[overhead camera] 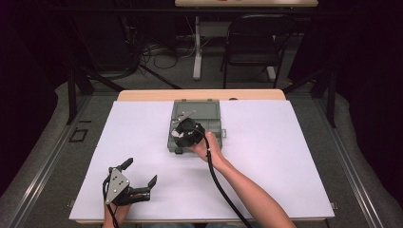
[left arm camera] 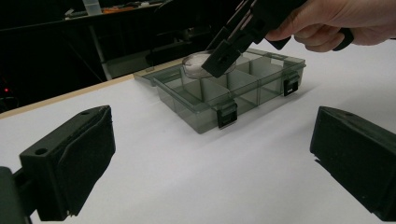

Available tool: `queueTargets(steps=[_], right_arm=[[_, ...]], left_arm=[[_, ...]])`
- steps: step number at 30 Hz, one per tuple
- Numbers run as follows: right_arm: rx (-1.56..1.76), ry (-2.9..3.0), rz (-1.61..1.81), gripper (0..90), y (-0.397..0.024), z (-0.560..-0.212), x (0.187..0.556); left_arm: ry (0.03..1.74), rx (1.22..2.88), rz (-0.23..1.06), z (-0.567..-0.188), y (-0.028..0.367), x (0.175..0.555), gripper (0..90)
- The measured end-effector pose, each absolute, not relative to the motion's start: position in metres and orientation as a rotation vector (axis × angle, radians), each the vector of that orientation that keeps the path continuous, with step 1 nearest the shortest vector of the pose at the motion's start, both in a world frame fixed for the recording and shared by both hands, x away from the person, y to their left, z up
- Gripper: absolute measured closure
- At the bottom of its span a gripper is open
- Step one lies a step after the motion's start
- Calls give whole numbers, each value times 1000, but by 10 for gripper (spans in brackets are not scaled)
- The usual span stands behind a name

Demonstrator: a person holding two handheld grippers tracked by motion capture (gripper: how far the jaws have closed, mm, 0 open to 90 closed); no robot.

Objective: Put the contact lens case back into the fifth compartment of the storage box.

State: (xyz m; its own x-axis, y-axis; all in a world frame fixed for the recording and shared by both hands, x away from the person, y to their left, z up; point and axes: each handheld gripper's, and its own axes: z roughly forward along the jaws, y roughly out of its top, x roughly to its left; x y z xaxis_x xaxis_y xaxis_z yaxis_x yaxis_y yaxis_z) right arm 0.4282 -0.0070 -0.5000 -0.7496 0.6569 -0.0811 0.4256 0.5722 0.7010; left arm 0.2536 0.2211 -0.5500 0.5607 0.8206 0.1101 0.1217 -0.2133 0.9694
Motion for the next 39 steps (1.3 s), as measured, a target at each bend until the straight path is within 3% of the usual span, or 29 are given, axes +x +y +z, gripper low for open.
queueTargets(steps=[11,23,32,39], right_arm=[[890,2508,884,486,5,-508,431],[925,2528,1041,149,-17,-494,426],[879,2572,1118,41,-45,-487,416],[859,2569,1147,20,-68,-482,406]], left_arm=[[797,1686,783,-550,221,254,1],[797,1682,784,-550,221,253,1],[796,1686,782,-550,219,254,1],[793,1688,780,-550,219,254,1]])
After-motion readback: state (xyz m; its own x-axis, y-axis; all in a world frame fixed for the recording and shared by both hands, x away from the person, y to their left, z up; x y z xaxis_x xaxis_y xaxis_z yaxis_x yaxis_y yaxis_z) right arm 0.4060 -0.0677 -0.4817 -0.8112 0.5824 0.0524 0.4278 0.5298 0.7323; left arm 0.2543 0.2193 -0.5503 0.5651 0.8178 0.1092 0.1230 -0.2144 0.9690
